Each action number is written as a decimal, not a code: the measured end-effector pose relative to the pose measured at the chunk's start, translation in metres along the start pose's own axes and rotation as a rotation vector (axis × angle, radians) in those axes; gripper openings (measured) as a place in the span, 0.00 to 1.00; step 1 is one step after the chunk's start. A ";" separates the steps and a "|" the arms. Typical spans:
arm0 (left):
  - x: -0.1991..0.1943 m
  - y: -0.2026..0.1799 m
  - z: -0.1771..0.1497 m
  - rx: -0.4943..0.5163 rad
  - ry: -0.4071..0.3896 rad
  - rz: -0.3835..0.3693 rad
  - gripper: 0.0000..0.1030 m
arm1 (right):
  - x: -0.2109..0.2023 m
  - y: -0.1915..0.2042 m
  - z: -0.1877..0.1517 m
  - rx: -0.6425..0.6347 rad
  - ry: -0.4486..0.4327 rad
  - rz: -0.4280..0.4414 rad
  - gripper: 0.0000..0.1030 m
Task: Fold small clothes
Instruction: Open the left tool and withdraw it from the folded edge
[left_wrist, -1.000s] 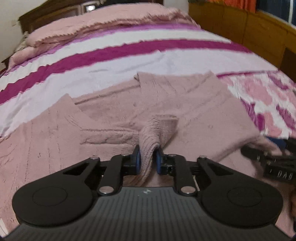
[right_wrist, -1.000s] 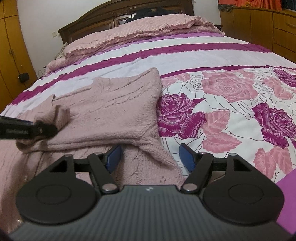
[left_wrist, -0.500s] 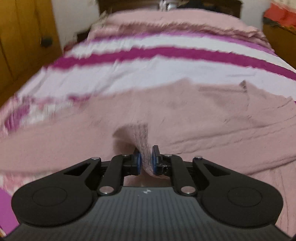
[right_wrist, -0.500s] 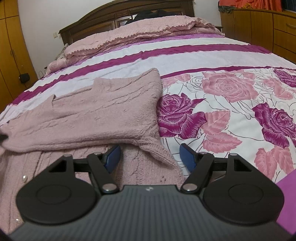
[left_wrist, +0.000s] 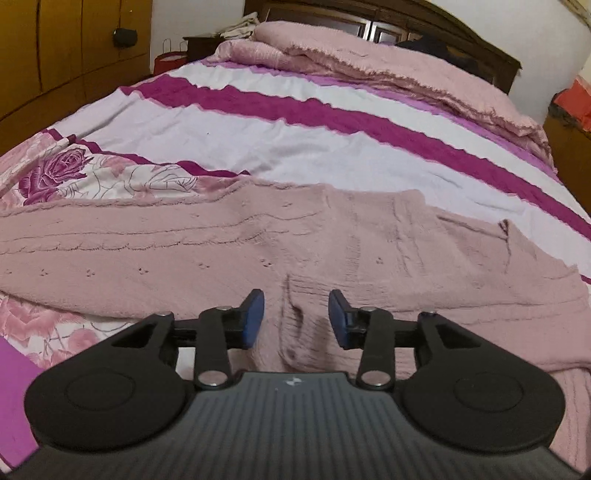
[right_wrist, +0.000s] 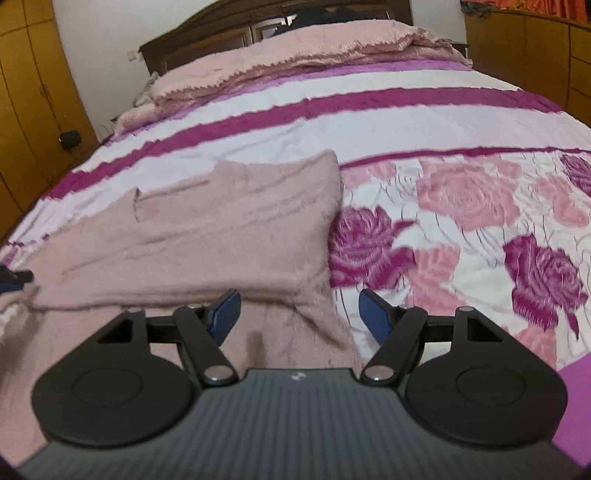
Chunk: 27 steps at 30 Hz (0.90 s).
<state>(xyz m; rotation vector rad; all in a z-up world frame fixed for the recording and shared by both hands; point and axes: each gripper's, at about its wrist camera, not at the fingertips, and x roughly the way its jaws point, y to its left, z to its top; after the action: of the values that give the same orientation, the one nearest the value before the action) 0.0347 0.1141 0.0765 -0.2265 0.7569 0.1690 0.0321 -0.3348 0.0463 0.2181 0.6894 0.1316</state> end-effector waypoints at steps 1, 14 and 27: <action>0.005 0.000 0.002 0.001 0.003 -0.007 0.45 | 0.003 -0.001 0.005 -0.002 -0.003 0.001 0.70; 0.032 -0.013 0.002 0.064 0.007 -0.036 0.45 | 0.108 -0.008 0.070 -0.098 0.053 -0.060 0.70; 0.050 -0.017 -0.001 0.033 0.020 0.039 0.48 | 0.127 -0.007 0.072 -0.081 0.024 -0.030 0.70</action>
<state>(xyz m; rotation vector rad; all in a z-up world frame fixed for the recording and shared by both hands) 0.0738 0.1014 0.0437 -0.1829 0.7843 0.1916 0.1762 -0.3284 0.0204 0.1288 0.7091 0.1335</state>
